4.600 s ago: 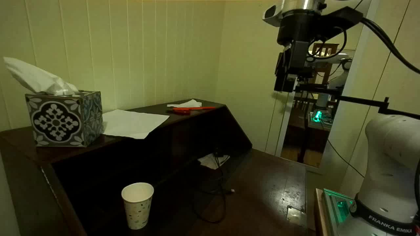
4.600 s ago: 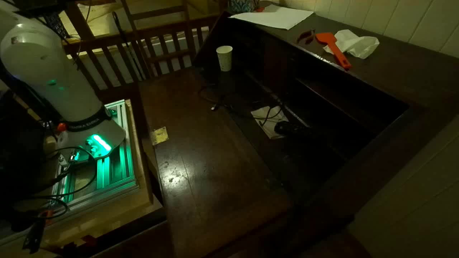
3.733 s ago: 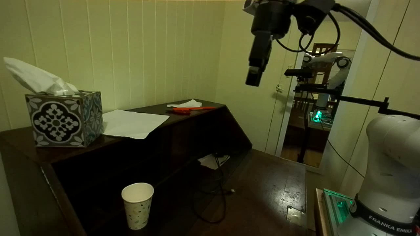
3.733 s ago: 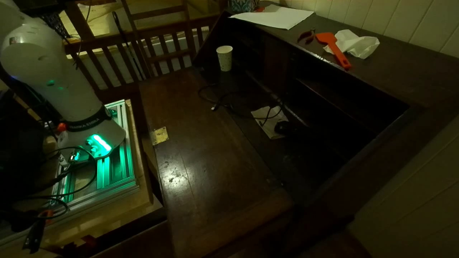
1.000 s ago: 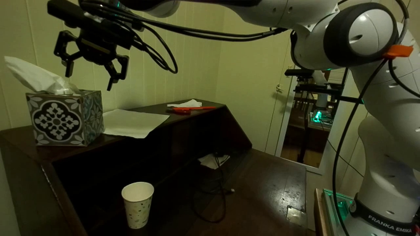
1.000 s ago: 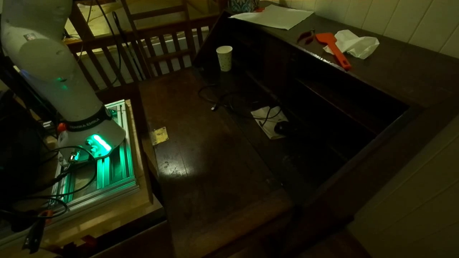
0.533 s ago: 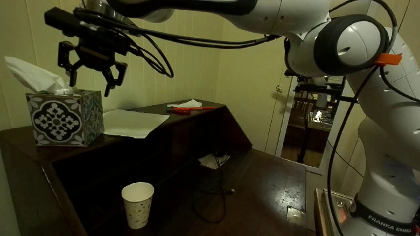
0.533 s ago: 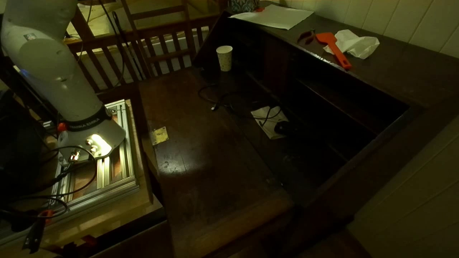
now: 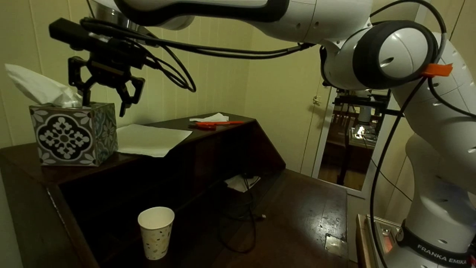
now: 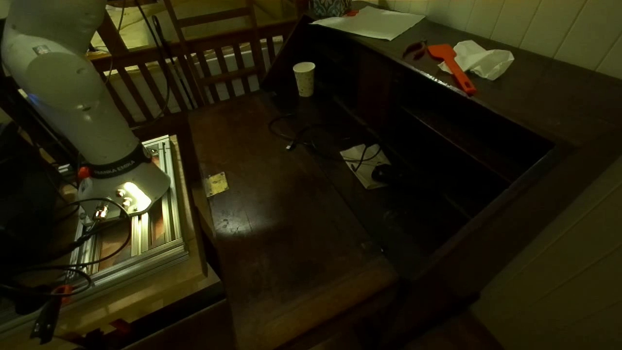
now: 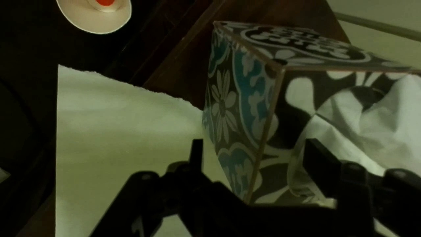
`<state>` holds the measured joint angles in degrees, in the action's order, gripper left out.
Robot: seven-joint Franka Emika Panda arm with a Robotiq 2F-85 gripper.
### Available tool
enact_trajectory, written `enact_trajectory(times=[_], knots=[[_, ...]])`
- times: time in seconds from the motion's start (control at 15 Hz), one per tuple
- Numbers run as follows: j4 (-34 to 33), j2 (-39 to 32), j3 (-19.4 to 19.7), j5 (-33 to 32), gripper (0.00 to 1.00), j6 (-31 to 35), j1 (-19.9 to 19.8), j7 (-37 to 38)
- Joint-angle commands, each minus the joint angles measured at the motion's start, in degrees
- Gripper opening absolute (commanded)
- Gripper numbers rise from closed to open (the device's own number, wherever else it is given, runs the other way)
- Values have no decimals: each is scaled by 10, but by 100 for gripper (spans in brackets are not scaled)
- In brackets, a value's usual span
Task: Take the tissue dispenser off of the top shelf and place on the desk
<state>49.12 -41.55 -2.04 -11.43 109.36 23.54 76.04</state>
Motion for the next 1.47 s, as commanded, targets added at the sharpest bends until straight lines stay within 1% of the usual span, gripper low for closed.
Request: enact_trajectory(times=[0.0, 0.07, 0.13, 0.2, 0.27, 0.33, 0.47, 0.53, 0.6, 0.67, 0.73, 1.0, 1.13, 1.27, 1.33, 1.4], knots=[[-49, -32, 3, -5, 77, -22, 12, 5], [-56, -35, 4, -7, 73, -39, 16, 4], [-72, -41, 13, -1, 65, -58, 22, 2], [-80, -42, 15, -2, 48, -79, 25, 3], [-77, -39, 11, -8, 41, -89, 24, 7], [-83, -39, 11, -5, 41, -103, 24, 7], [-88, -40, 11, -4, 27, -122, 23, 4], [-90, -40, 10, -2, 24, -127, 21, 2], [-91, -41, 8, 0, 27, -129, 19, -3], [-90, -43, 8, 0, 26, -133, 18, -3], [-89, -45, 6, 2, 32, -130, 17, -4], [-91, -53, 3, 4, 45, -126, 17, -10], [-92, -57, 3, 4, 30, -128, 17, -13], [-94, -52, 5, 1, 9, -134, 18, -13], [-95, -45, 6, 0, 4, -138, 19, -13], [-95, -37, 7, -1, 1, -144, 19, -11]])
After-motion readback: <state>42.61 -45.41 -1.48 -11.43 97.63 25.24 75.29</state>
